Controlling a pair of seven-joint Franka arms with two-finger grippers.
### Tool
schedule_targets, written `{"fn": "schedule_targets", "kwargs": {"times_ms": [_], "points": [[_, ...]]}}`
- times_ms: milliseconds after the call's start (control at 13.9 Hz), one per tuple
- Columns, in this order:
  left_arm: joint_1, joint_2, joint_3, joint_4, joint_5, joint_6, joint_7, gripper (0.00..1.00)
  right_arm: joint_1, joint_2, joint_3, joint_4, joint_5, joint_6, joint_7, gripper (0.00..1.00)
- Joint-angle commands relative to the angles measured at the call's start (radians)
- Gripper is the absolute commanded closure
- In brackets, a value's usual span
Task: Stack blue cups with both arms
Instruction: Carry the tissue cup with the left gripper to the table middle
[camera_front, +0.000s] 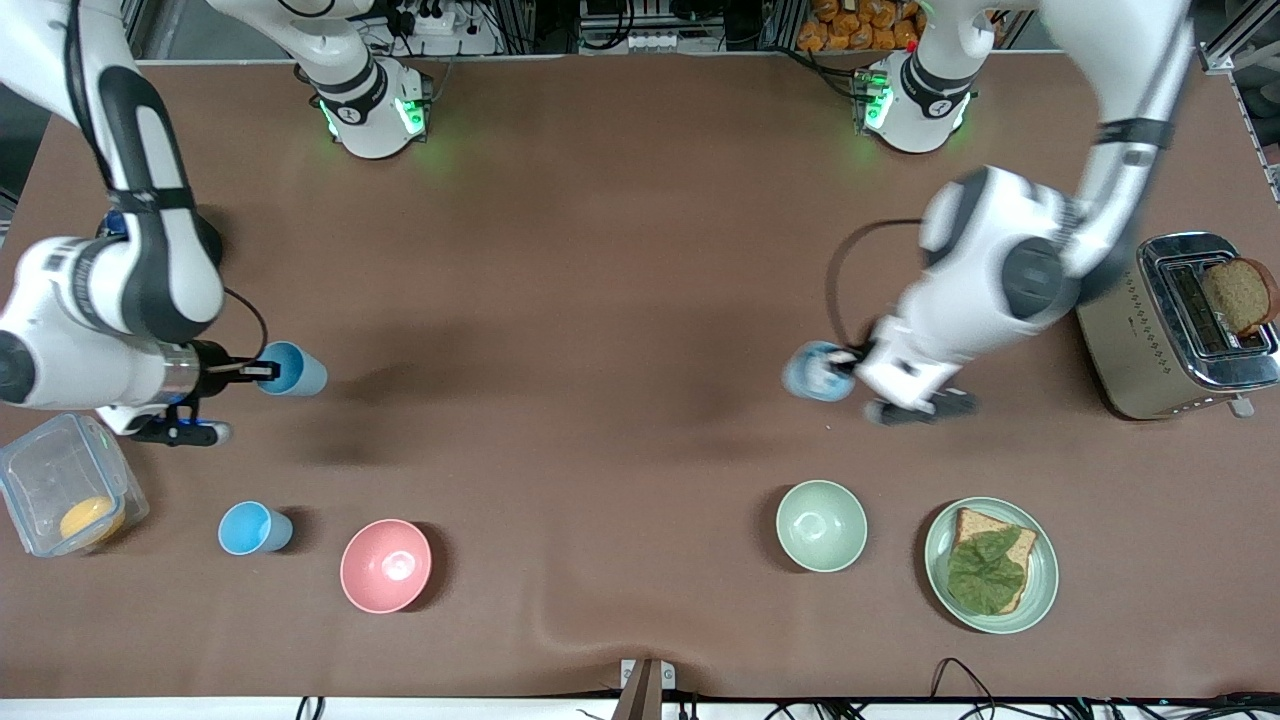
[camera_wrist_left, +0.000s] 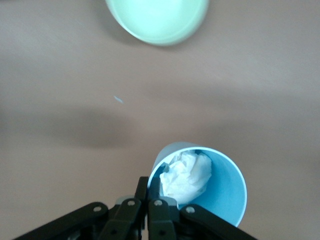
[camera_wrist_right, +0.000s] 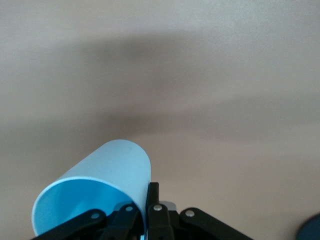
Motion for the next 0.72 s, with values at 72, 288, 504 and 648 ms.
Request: {"fn": "schedule_targets", "kwargs": {"times_ms": [72,288,504,648], "points": [[-0.198,0.084,0.015,0.061,0.027,0.046,-0.294,1.0,-0.006,-0.02,0.004,0.062,0.074,-0.099,0.025,1.0],[-0.295,0.158,0.015,0.061,0.091,0.146,-0.487,1.0,0.002,-0.024,0.007,0.132,0.076,-0.144,0.111,1.0],[-0.366,0.235,0.017,0.058,0.195,0.239,-0.686,1.0,0.037,-0.021,0.006,0.157,0.117,-0.146,0.163,1.0],[-0.389,0.27,0.017,0.058,0.274,0.269,-0.829,1.0,0.066,-0.021,0.006,0.158,0.126,-0.139,0.209,1.0]]}}
